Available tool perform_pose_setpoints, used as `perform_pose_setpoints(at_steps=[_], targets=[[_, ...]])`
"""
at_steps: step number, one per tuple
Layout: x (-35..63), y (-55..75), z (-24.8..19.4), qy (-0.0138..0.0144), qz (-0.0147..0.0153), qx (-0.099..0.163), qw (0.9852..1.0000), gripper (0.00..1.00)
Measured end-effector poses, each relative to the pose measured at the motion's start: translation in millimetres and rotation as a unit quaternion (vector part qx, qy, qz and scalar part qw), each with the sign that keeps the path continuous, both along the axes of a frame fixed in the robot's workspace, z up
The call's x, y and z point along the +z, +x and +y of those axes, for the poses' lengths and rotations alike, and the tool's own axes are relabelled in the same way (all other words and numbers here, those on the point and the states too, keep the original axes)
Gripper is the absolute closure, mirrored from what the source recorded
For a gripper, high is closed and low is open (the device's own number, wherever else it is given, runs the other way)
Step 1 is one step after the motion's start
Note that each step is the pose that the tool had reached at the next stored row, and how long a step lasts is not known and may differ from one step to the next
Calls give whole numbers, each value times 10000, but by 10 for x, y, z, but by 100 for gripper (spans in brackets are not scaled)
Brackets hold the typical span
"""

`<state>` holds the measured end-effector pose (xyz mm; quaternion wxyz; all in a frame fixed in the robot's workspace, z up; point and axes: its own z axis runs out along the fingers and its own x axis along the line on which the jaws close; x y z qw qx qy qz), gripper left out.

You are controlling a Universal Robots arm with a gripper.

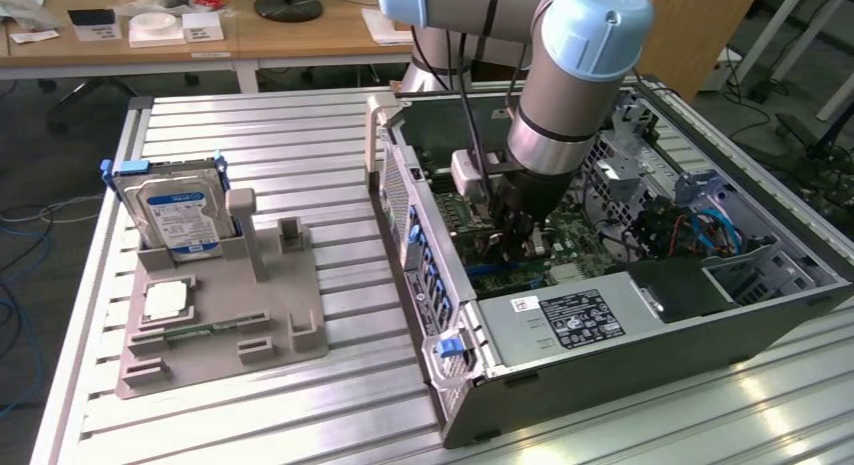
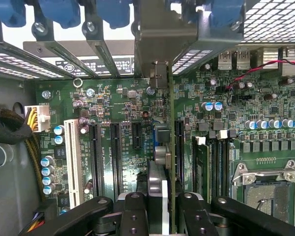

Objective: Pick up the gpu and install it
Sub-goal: 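Insert the gpu into the slot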

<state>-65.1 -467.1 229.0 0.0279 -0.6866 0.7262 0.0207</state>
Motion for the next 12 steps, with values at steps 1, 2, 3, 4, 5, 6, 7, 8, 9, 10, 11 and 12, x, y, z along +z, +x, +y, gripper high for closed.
perform_pose_setpoints(at_steps=[1,2,3,4,5,6,7,8,9,10,11,12], targets=[[5,-2,0,-6,3,-1,10000,72],[6,-2,0,-11,1,-1,10000,72],[6,-1,0,-15,0,-1,10000,72],[7,-1,0,-17,0,-1,10000,72],[7,-1,0,-17,0,0,10000,72],[6,0,0,-18,0,0,10000,72],[6,0,0,-19,0,0,10000,72],[7,0,0,-20,0,0,10000,72],[6,0,0,-21,0,0,10000,72],[6,0,0,-22,1,0,10000,72],[4,0,0,-22,1,0,10000,72],[2,0,0,-22,1,0,10000,72]])
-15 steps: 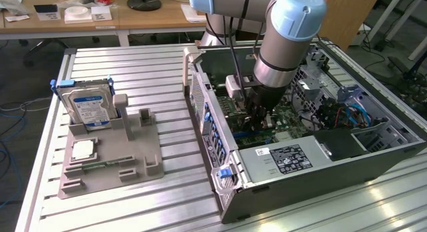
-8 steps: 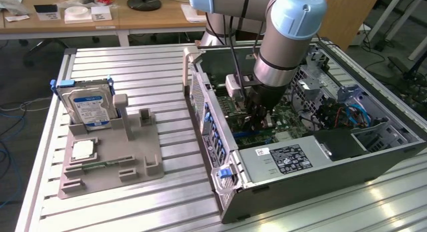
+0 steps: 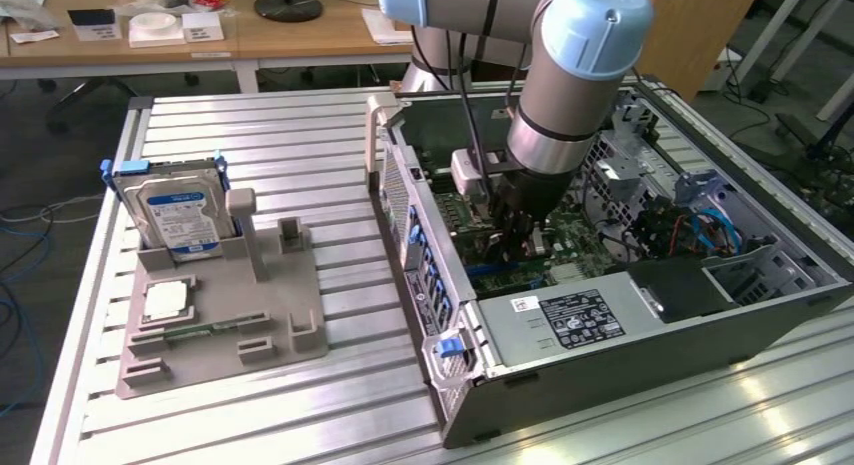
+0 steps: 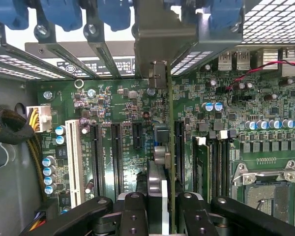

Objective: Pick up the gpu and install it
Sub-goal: 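Insert the gpu into the slot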

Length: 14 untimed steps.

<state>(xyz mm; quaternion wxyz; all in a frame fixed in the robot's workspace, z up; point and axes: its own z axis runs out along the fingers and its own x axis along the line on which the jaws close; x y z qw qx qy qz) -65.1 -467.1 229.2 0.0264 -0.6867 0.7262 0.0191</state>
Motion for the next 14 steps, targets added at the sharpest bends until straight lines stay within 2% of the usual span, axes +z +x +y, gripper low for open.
perform_pose_setpoints(at_steps=[5,8,14], targets=[[-5,5,13,-30,0,0,10000,72],[-4,12,37,-76,0,-1,10000,72],[-10,5,39,-84,0,-2,10000,72]])
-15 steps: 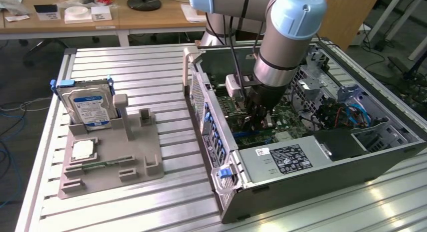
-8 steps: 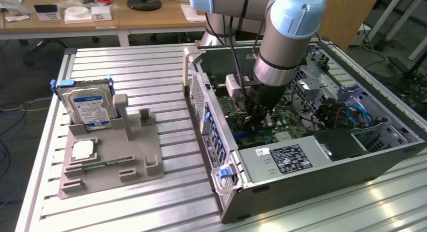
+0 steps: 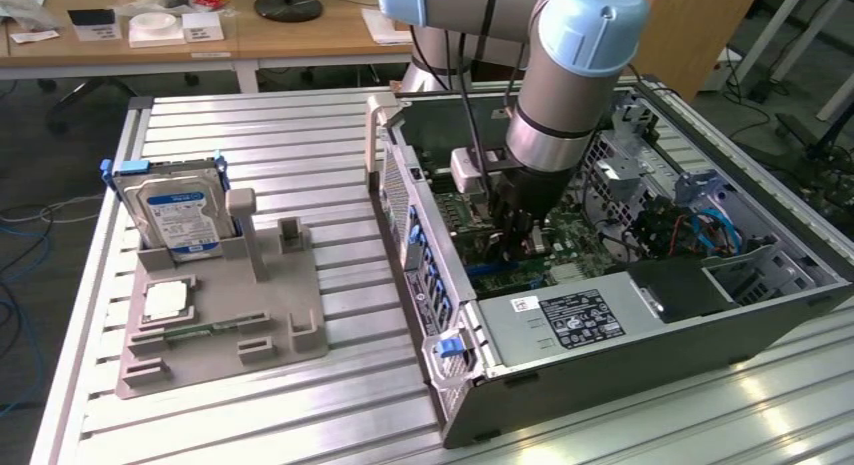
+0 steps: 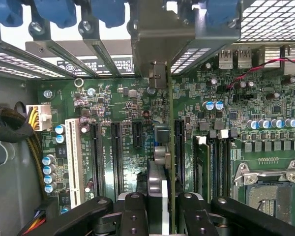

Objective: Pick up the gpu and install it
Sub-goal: 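Insert the gpu into the slot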

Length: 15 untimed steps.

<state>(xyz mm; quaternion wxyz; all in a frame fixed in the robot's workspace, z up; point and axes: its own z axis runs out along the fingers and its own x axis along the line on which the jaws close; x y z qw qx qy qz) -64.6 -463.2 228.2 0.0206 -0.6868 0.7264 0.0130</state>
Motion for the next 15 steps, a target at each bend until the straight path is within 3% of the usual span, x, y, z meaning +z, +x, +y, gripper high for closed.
perform_pose_setpoints(at_steps=[15], targets=[[-41,-24,0,1,2,2,10000,72]])
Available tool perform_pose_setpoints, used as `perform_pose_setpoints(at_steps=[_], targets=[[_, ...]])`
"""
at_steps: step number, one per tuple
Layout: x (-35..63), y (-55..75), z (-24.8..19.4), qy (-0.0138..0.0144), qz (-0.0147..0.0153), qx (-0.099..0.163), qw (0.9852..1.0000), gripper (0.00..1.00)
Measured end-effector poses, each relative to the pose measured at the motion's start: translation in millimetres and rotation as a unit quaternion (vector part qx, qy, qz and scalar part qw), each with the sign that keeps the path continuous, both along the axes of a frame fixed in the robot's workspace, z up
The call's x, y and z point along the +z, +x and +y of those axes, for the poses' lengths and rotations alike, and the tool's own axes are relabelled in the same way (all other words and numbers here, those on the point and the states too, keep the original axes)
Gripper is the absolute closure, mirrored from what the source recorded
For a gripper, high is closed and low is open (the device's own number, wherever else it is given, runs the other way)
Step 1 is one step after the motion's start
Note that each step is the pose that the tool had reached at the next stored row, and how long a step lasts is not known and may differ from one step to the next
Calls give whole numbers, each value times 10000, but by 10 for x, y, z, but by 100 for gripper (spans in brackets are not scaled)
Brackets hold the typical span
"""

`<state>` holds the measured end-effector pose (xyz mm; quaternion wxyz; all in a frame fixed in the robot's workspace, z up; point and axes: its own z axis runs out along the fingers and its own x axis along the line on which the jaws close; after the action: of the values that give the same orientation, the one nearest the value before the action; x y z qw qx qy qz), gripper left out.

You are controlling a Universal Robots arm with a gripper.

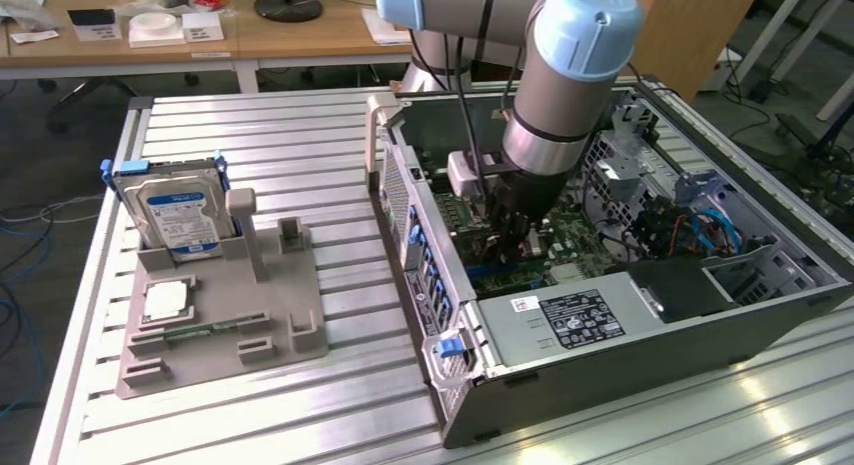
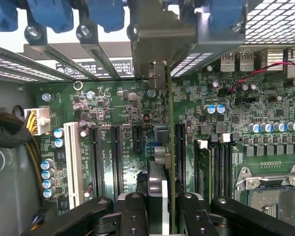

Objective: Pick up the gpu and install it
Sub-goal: 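Insert the gpu into the slot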

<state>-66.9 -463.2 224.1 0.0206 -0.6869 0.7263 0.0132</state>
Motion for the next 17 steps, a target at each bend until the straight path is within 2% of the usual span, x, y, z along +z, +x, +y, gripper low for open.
perform_pose_setpoints(at_steps=[5,8,17], targets=[[-15,0,-1,-2,8,0,10000,72],[-17,0,0,-1,32,1,10000,72],[-48,0,-1,-2,35,0,10000,72]])
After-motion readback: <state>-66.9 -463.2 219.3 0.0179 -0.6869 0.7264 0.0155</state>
